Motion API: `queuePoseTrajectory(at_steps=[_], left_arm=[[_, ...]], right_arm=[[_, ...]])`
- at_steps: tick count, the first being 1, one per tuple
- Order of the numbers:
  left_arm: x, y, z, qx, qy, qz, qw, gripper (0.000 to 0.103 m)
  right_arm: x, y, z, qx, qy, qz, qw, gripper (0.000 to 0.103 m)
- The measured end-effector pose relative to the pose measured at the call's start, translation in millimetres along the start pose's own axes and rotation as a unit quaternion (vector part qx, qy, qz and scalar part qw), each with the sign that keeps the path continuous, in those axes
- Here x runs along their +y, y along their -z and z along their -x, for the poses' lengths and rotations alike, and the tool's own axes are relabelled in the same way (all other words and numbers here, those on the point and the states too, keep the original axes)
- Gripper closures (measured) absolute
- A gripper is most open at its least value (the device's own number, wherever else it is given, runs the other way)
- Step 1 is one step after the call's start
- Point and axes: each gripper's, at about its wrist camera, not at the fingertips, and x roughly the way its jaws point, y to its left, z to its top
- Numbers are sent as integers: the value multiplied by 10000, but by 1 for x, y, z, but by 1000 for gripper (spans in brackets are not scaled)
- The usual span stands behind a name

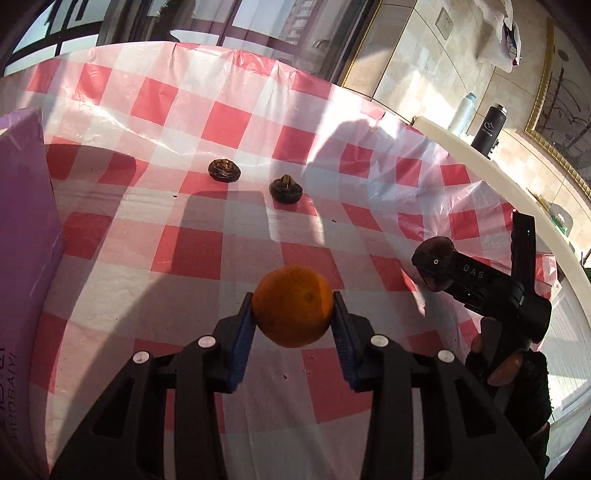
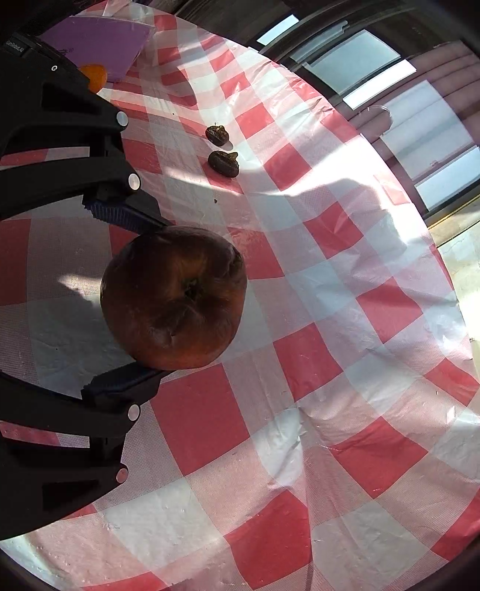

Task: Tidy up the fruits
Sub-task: 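Carry the orange and the apple in both grippers over the box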

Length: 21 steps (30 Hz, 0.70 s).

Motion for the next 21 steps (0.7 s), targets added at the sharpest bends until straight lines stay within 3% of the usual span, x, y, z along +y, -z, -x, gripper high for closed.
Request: queuePoseTrajectory(at_steps=[5,10,21], left_arm=[[27,7,11,68,53,380,9992,63],[21,7,2,272,229,267,9990,63],[22,10,1,305,296,338,9985,63]], right_arm=[[0,-1,0,3,-26,-9,10000,41],[0,-1,0,-8,-33,-21,10000,41],[2,-2,4,-66,5,-10,10000,41]])
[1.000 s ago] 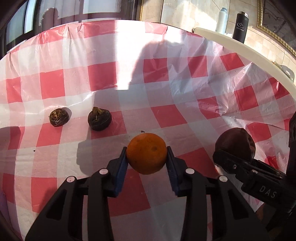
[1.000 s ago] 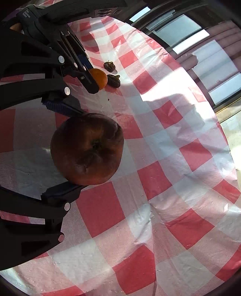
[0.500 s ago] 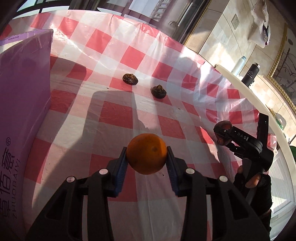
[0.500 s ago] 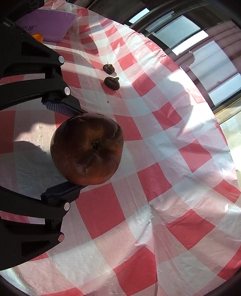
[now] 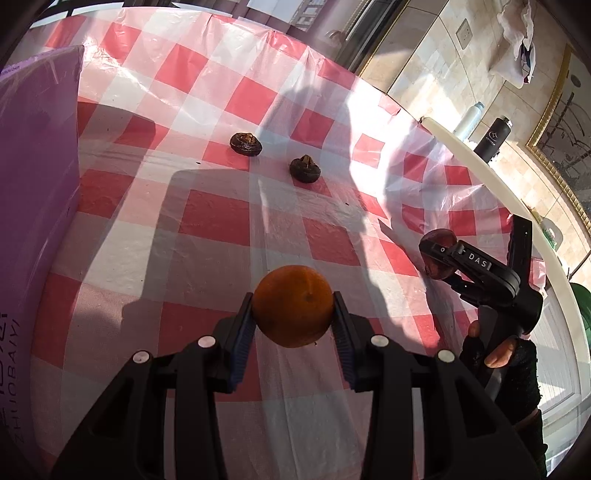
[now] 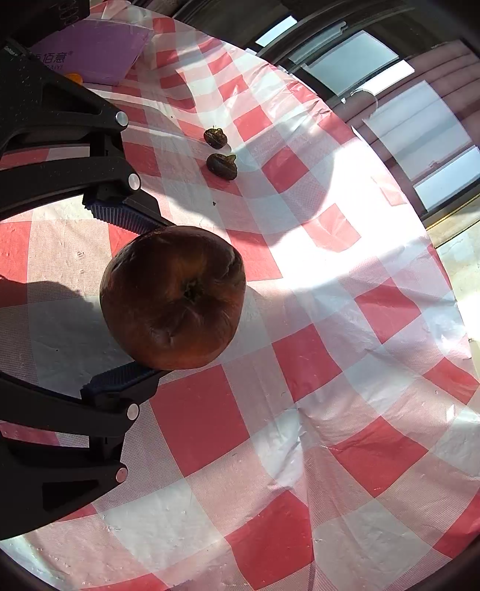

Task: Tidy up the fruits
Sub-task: 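Carry the orange and the apple in both grippers over the box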

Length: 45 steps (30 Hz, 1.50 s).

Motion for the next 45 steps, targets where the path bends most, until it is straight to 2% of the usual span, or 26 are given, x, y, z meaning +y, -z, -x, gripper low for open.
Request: queuePoseTrajectory(at_steps=[4,7,11,16,20,24,27,31,35,39,45], left_arm=[[4,-1,1,-26,7,94,10000,63],[5,-2,4,-103,66,98,9999,63],[0,6,16,-184,-85,-20,9998,63],[-13,33,50,-421,-237,-207,9986,63],[-27,47,87,-678,-285,-540,9958,63],[-37,47,124,-948,-359,-795,9917,63],[-42,43,155,-1296,-479,-966,9857,63],[-43,38,192,-1822,-761,-1072,9744,63],[-29,28,219,-2048,-1041,-929,9688,63],[-5,15,243,-2077,-1471,-756,9641,63],[47,0,269,-2066,-2214,-391,9522,63]], right_arm=[[11,9,17,-231,167,130,9995,41],[24,36,35,-269,121,38,9996,41],[55,77,63,-242,-12,249,9994,41],[78,115,85,-97,-141,493,9986,41],[97,123,97,-81,-187,695,9974,41],[116,125,109,-167,-375,823,9958,41],[133,126,122,-340,-577,904,9936,41],[163,127,138,-631,-978,1102,9871,41],[198,130,148,-710,-1393,1360,9783,41],[237,135,153,-705,-1775,1676,9672,41],[298,149,149,-575,-2235,2154,9488,41]])
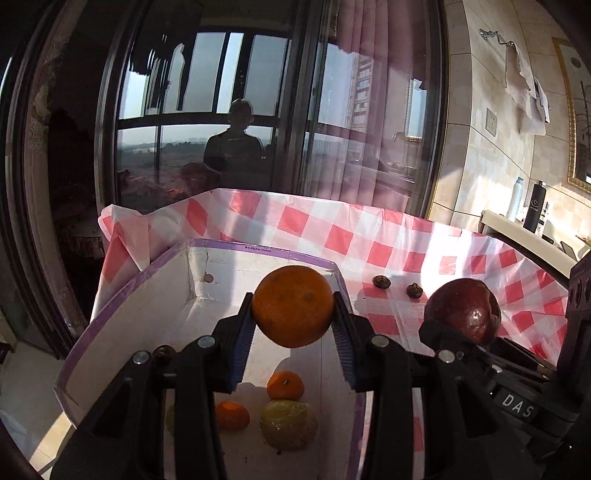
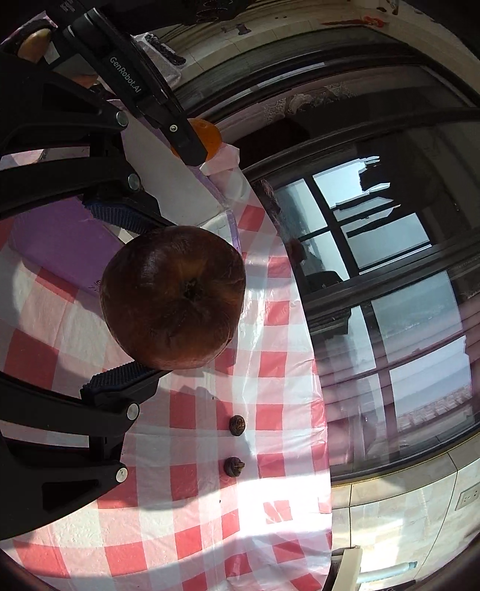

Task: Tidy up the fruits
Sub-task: 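Carry the orange and the apple in both grippers over the box, then lower both fruits into the box and open both grippers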

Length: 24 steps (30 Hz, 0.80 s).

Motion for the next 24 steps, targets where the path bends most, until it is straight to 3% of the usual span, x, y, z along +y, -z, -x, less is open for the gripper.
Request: queuePoseTrajectory(at_steps=[9,13,17,20,22,24], left_arm=[[65,4,-29,798,-717,22,9942,62],[78,4,-45,1091,-806,-140,9907,62],[89,-1,-72,1751,-742,-352,9811,62],[94,9,-97,2627,-576,-572,9615,62],[99,14,-104,2886,-316,-466,9558,62],[98,15,-103,2905,-331,-522,9549,62]], right_arm=[[71,5,-53,494,-427,812,9946,41],[84,10,-81,963,-223,1200,9878,41],[90,8,-118,1825,64,1748,9675,41],[92,12,-144,2485,277,2054,9462,41],[95,17,-154,2646,443,2384,9334,41],[99,22,-158,2764,583,2616,9229,41]])
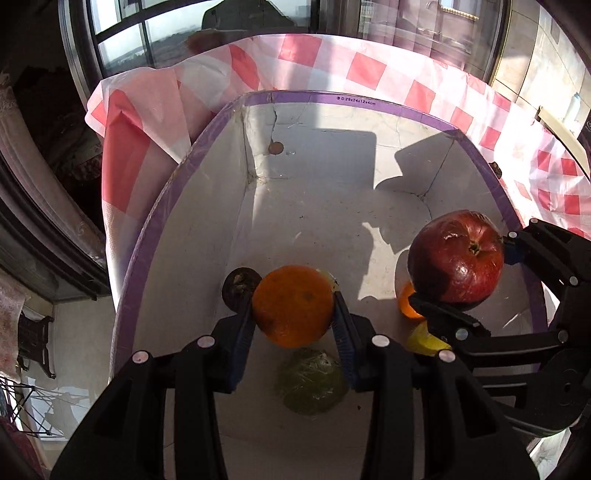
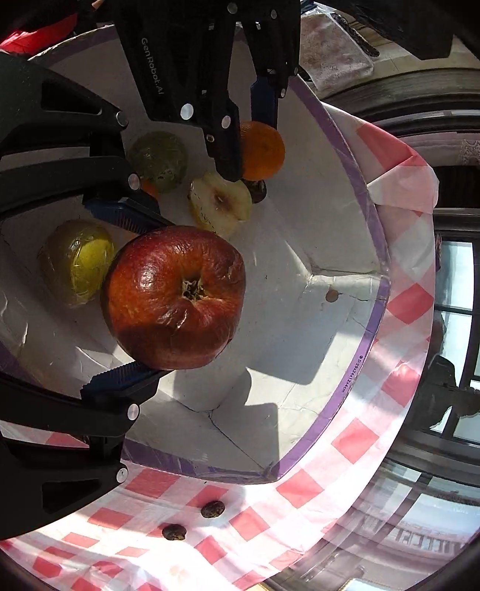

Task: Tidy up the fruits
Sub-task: 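Lower both fruits into the box and open both grippers, then lift both grippers out of the box toward the two mangosteens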

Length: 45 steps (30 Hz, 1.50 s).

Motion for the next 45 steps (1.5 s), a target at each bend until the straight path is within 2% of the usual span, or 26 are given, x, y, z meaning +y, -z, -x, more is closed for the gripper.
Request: queuePoseTrajectory(at_steps=[4,11,18,21,26,30,32,35,37,39,41,42,44,45], left_arm=[[-3,2,-2,103,43,-86,9999,62],[-3,4,-3,145,60,-115,9998,62],[-1,2,-1,146,86,-75,9998,60],[0,2,1,93,95,-24,9999,52],[3,4,1,121,109,88,9998,47],[8,4,4,89,119,313,9994,30],[10,3,4,62,119,367,9992,27],[10,1,2,100,40,407,9991,27],[9,0,3,80,-235,449,9987,24],[4,-1,13,-155,-519,543,9971,21],[-8,-3,31,-577,-343,584,9960,20],[-17,-4,42,-873,-268,571,9942,20],[-39,-5,66,-1591,-222,477,9859,11],[-52,-6,79,-2005,-235,418,9785,2]], right_arm=[[5,3,-4,185,170,250,9994,41],[9,-2,-11,269,226,408,9985,40],[5,-5,-8,205,15,245,9995,35],[2,-5,-6,148,-45,167,9997,35],[0,-5,-1,-41,-167,48,9998,34],[-5,-1,5,-253,-299,-93,9992,34],[-8,1,8,-394,-384,-182,9983,33],[-12,6,14,-642,-517,-301,9961,28],[-14,11,20,-847,-609,-428,9936,27],[-20,20,37,-1371,-657,-567,9867,27],[-31,33,60,-1970,-617,-756,9755,25],[-39,40,70,-2209,-563,-903,9695,22],[-62,55,88,-2544,-562,-1255,9573,17],[-77,65,96,-2700,-614,-1463,9497,15]])
